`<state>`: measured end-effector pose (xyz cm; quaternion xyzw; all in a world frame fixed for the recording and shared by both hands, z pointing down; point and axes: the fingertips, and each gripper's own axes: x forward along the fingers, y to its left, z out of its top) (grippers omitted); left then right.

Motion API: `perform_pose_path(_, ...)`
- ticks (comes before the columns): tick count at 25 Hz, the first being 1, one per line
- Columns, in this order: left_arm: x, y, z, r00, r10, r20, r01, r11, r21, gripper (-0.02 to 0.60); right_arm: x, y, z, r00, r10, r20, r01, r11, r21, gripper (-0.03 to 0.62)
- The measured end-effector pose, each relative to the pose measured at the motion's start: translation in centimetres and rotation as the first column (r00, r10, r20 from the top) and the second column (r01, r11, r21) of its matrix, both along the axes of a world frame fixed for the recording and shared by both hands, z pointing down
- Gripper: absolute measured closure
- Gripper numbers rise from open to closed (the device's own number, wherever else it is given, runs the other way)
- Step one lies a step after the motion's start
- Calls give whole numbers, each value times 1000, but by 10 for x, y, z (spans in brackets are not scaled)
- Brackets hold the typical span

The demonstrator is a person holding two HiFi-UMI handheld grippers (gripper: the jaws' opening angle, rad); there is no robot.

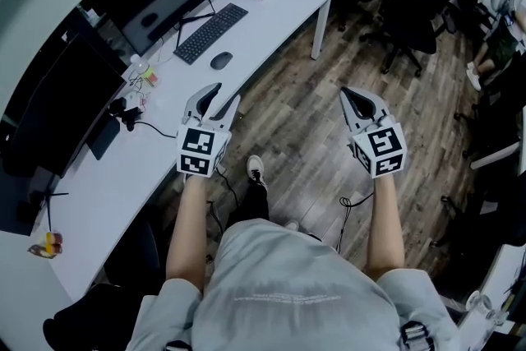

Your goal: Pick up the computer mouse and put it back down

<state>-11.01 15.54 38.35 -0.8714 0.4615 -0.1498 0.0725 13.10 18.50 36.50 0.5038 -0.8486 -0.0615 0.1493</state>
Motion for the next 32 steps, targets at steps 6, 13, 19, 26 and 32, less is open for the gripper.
perform_pose_path(6, -8, -49, 4, 1000, -9, 5, 9, 1000, 2, 402, -7, -47, 1, 1000, -10, -14, 10, 1000, 14, 592)
perform_pose_path(13, -34, -145, 15, 999, -36, -2, 36, 999, -2, 382, -23, -140, 1, 999, -14, -46, 15, 1000, 20, 592)
perform_pose_path(19, -60, -230, 33, 999, -37, 15, 38, 998, -53, 360, -50, -228, 7, 999, -30, -26, 29, 999, -28, 592)
perform_pose_path(26, -94, -307, 68, 999, -38, 20, 41, 989, -142, 350, -90, -308, 28, 996, -71, -45, 65, 992, -111, 594)
perform_pose_path(32, -112, -350, 106, 1000, -13, 23, 18, 973, -228, 337, -116, -356, 49, 995, -76, -57, 66, 984, -164, 594)
